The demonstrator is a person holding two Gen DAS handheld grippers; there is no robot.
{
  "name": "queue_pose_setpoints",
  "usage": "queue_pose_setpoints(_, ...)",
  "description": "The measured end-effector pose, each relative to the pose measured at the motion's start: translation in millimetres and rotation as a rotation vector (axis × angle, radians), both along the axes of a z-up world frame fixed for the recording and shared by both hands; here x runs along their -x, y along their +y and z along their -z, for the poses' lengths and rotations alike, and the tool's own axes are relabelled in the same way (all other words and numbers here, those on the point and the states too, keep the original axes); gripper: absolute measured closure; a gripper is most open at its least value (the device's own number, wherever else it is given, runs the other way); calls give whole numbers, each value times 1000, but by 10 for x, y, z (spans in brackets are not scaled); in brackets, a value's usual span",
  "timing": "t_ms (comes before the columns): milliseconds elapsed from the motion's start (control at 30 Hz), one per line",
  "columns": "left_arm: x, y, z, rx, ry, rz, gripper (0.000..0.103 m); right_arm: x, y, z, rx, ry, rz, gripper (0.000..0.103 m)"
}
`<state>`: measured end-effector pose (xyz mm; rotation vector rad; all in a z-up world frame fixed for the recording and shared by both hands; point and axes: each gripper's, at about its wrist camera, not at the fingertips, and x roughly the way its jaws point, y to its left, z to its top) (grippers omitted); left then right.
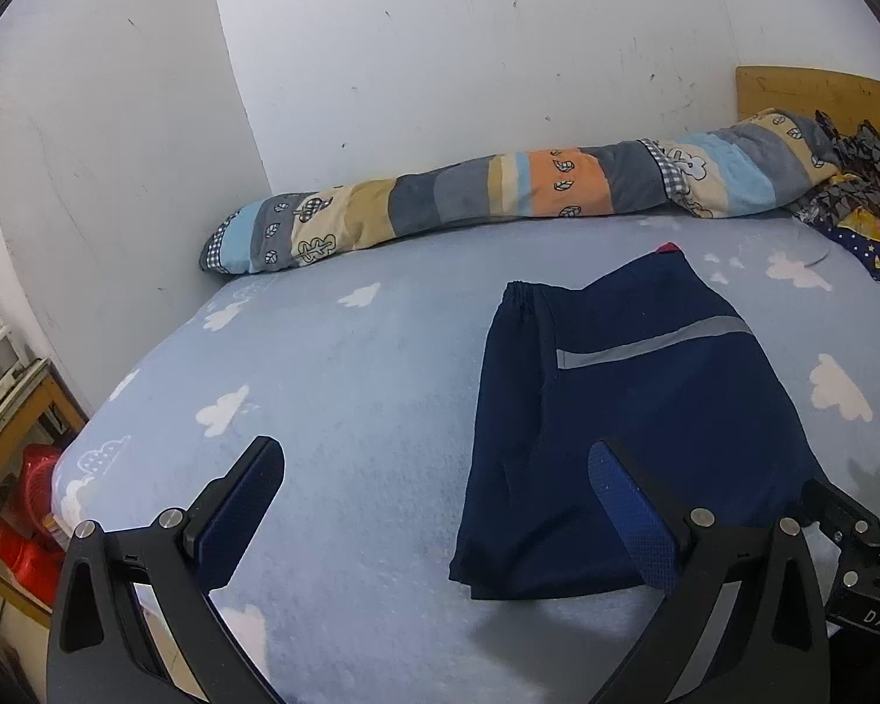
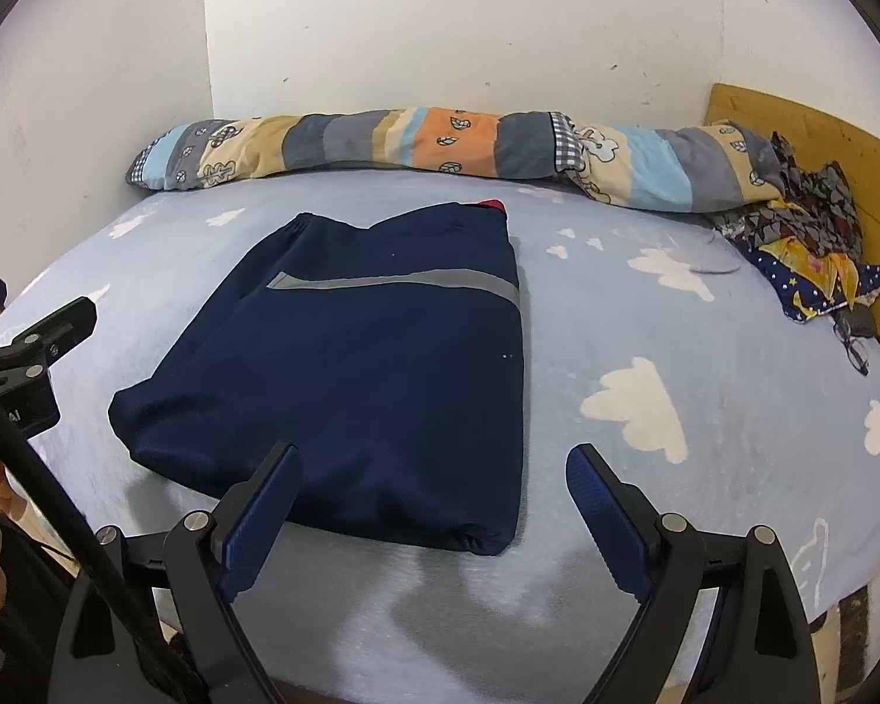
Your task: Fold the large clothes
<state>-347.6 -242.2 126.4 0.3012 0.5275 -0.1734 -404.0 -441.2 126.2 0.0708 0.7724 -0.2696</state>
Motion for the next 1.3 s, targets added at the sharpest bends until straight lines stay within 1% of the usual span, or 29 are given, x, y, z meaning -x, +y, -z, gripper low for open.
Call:
queue_pose_setpoints(300, -7, 6, 19, -13, -7, -8, 0, 2, 31, -3, 4, -1, -9, 8)
queue_pose_setpoints(1300, -7, 53, 3, 2, 0, 4, 0, 17, 23, -3, 3, 1, -7, 8)
